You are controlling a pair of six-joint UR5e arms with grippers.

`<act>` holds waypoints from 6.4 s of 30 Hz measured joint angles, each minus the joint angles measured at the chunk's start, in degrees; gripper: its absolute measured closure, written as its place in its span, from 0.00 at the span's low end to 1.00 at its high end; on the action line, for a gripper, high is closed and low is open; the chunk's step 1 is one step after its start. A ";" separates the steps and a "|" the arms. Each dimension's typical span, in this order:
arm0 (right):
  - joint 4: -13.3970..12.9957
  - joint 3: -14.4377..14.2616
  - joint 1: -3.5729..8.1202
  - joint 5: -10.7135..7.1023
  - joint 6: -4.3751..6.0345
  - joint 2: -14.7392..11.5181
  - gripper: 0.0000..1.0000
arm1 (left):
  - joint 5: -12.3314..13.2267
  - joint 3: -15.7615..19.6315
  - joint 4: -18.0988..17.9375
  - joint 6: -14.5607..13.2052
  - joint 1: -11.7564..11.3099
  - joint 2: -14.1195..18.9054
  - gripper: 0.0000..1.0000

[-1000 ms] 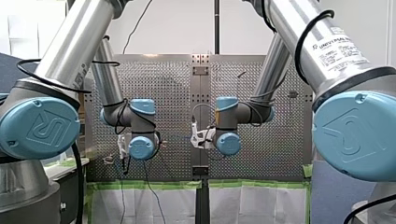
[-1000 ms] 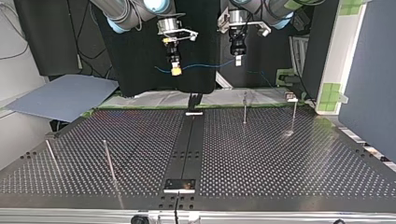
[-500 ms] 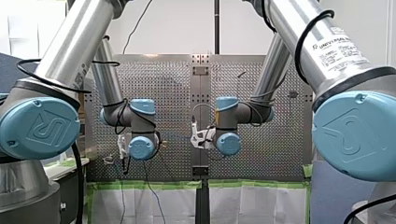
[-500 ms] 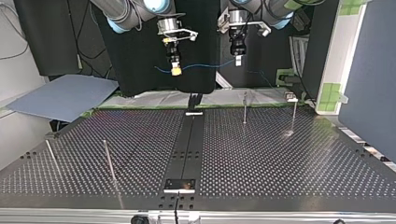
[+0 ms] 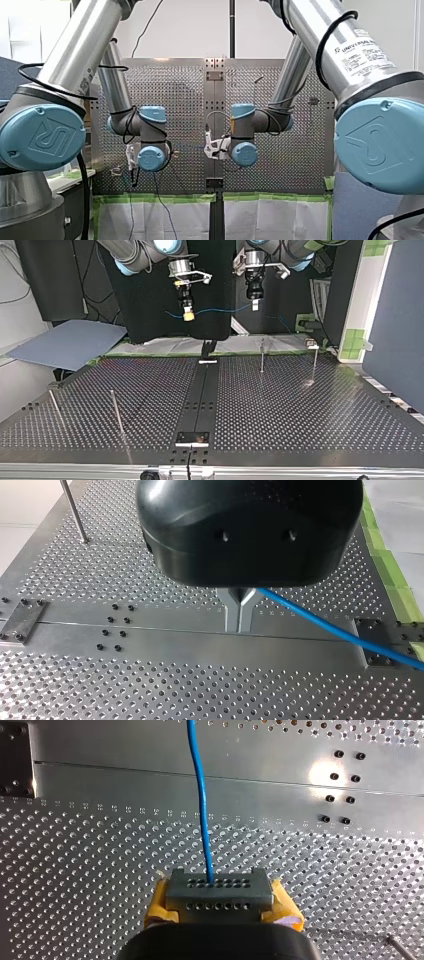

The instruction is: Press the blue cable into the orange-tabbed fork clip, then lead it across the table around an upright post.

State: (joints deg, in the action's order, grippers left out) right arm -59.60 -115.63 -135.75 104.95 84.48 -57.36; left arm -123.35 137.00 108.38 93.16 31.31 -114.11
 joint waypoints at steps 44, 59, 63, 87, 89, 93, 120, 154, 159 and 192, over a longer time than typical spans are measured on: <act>0.00 0.00 0.00 0.00 0.00 0.00 1.00 | 0.00 0.00 0.00 0.00 0.00 0.00 1.00; 0.00 0.00 0.00 0.00 0.00 0.00 1.00 | 0.00 0.00 0.00 0.00 0.00 0.00 1.00; 0.00 -0.01 0.00 0.00 0.00 0.00 1.00 | 0.01 -0.04 -0.04 -0.14 0.00 0.00 1.00; 0.08 0.00 0.00 0.00 0.00 0.00 1.00 | -0.08 0.00 -0.01 -0.36 0.09 0.09 1.00; 0.26 0.20 -0.19 0.19 -0.06 0.18 1.00 | -0.29 0.61 0.55 -0.97 0.70 0.34 1.00; 1.77 1.68 -1.68 1.44 -0.15 1.69 1.00 | -0.48 2.51 1.30 -2.50 2.02 0.56 1.00; 13.61 5.98 -6.20 3.08 1.97 7.96 1.00 | -0.75 5.39 1.88 -1.95 2.64 2.72 1.00; 8.25 7.27 -2.37 -3.74 10.29 5.26 1.00 | 2.81 5.98 -1.59 4.90 -5.33 3.53 1.00; 7.46 8.13 -1.78 -4.20 10.59 8.13 1.00 | 4.81 5.98 -1.87 4.52 -7.99 1.04 1.00; 11.08 18.65 2.40 -13.39 11.23 16.79 1.00 | 18.95 -2.32 -3.50 1.95 -23.08 -10.63 1.00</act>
State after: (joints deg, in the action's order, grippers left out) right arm -48.52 -96.98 -133.34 91.56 95.71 -40.57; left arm -104.40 134.68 104.88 95.11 8.23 -124.74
